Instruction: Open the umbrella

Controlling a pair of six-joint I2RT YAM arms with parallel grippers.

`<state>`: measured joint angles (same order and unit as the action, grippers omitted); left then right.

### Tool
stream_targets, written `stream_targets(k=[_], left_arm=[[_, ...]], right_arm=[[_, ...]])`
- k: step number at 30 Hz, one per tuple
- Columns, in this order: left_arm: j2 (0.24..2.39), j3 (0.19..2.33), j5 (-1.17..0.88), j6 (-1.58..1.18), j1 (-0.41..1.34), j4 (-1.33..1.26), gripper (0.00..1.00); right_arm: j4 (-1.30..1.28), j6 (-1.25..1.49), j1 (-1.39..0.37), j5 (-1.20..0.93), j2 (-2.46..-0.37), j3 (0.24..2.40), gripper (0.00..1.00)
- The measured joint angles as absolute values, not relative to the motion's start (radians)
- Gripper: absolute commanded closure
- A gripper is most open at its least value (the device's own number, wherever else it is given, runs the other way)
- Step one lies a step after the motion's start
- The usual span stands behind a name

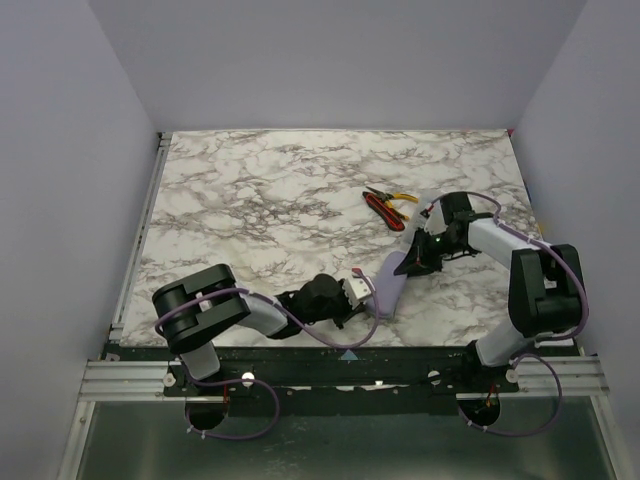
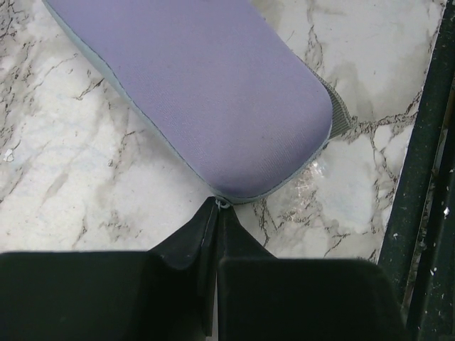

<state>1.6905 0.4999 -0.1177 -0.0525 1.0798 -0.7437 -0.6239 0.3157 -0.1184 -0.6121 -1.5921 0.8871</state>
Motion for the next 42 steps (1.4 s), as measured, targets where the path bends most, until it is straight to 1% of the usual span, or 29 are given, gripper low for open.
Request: stream_targets(k=[4,7,8,9,10,12,14,16,18,23,25,28,32,33,36,40,42], left_arm=[[1.678,0.483,-0.127,-0.009,1.079,-0.755,1.00],[1.671,0.468,-0.136,0.038,1.079,-0.777,1.00],[1.671,0.468,-0.136,0.053,1.079,-0.776,1.00],[1.671,0.468,-0.137,0.062,1.079,-0.775,1.00],[1.671,0.468,-0.136,0.068,1.078,-0.775,1.00],[1.671,0.469,-0.141,0.075,1.075,-0.775,1.00],[1.675,0.476,-0.147,0.075,1.076,-0.774,1.00],[1.691,0.498,-0.149,0.073,1.084,-0.774,1.00],[1.707,0.524,-0.148,0.066,1.095,-0.776,1.00],[1.725,0.563,-0.146,0.035,1.100,-0.778,1.00],[1.726,0.563,-0.146,0.028,1.100,-0.776,1.00],[1.727,0.563,-0.146,0.022,1.100,-0.776,1.00],[1.727,0.563,-0.146,0.017,1.100,-0.776,1.00],[1.728,0.563,-0.146,0.016,1.100,-0.776,1.00],[1.729,0.563,-0.146,0.004,1.100,-0.775,1.00],[1.744,0.563,-0.145,-0.015,1.100,-0.766,1.00],[1.753,0.565,-0.145,-0.024,1.100,-0.764,1.00]], right_arm=[[-0.614,0.274,-0.119,-0.669,-1.630,0.903,0.99],[-0.636,0.184,-0.146,-0.707,-1.690,0.972,0.99],[-0.646,0.151,-0.158,-0.715,-1.711,1.001,0.97],[-0.656,0.114,-0.170,-0.725,-1.736,1.035,0.93],[-0.664,0.077,-0.180,-0.733,-1.759,1.067,0.87],[-0.683,0.008,-0.204,-0.748,-1.795,1.121,0.67],[-0.699,-0.052,-0.224,-0.757,-1.818,1.161,0.40],[-0.709,-0.120,-0.238,-0.754,-1.836,1.197,0.30],[-0.724,-0.159,-0.246,-0.753,-1.841,1.219,0.25],[-0.811,-0.231,-0.248,-0.743,-1.826,1.259,0.24],[-0.842,-0.237,-0.248,-0.733,-1.804,1.254,0.25],[-0.854,-0.235,-0.248,-0.722,-1.775,1.222,0.28],[-0.856,-0.213,-0.248,-0.715,-1.775,1.161,0.28],[-0.859,-0.210,-0.248,-0.713,-1.775,1.148,0.30],[-0.858,-0.210,-0.248,-0.712,-1.775,1.122,0.40],[-0.855,-0.215,-0.248,-0.712,-1.777,1.094,0.62],[-0.856,-0.226,-0.247,-0.712,-1.788,1.093,0.71]])
